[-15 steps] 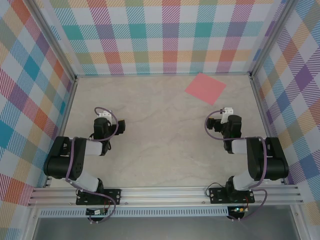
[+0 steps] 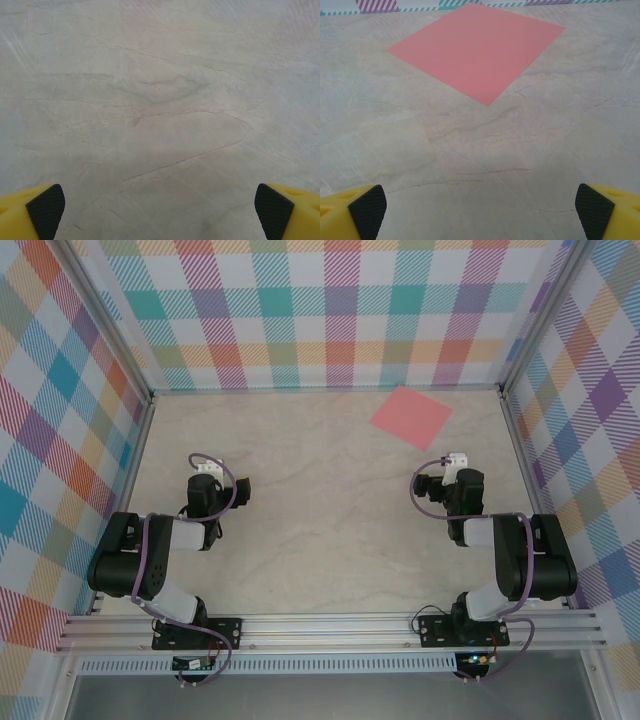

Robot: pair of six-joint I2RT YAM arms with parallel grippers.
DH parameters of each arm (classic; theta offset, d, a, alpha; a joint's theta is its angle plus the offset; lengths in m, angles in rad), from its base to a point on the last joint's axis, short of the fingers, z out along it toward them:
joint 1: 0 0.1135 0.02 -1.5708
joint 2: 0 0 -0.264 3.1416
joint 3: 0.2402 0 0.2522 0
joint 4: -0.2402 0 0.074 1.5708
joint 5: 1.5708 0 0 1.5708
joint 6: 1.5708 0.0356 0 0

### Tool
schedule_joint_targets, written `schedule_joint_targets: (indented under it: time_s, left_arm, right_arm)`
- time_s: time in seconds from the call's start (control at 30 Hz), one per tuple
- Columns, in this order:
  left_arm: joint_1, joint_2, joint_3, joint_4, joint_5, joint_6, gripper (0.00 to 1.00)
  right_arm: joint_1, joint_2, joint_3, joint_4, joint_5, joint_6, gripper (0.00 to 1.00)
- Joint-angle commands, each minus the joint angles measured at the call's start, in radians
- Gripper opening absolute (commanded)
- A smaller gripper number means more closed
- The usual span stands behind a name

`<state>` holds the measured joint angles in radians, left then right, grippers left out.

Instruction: Fold a paper plane with a square sheet of paper (pick it up from the middle)

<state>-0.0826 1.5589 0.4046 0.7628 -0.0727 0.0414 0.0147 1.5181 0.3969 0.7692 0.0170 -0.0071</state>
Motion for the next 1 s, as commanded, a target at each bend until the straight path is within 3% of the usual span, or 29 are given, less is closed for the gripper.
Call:
schedule_joint_targets:
  time_s: [0.0, 0.37, 0.43, 0.63, 0.73, 0.8, 0.97]
  left_arm:
    - [0.013, 0.007, 0.02, 0.035, -0.014, -0.011, 1.0]
    - [0.012, -0.006, 0.021, 0.028, -0.02, -0.011, 1.0]
    - [0.011, -0.048, 0.038, -0.034, -0.031, -0.018, 1.0]
    - [0.013, -0.232, 0.185, -0.496, -0.203, -0.123, 1.0]
    - [0.012, -0.279, 0.285, -0.746, -0.221, -0.244, 1.0]
    - [0.011, -0.292, 0.362, -0.888, -0.157, -0.277, 1.0]
    - [0.011, -0.309, 0.42, -0.971, -0.119, -0.36, 1.0]
  right_arm:
    - [-0.004, 0.011, 0.02, 0.035, -0.019, 0.018, 1.0]
    - [-0.003, -0.009, 0.03, 0.0, -0.012, 0.018, 1.0]
    - [-0.003, -0.073, 0.095, -0.176, 0.015, 0.026, 1.0]
    - [-0.003, -0.172, 0.38, -0.689, 0.138, 0.185, 1.0]
    - [-0.002, -0.078, 0.607, -1.001, 0.143, 0.306, 1.0]
    - [-0.003, 0.03, 0.776, -1.163, 0.11, 0.365, 1.0]
    - [-0.003, 0.248, 1.019, -1.263, -0.105, 0.47, 1.0]
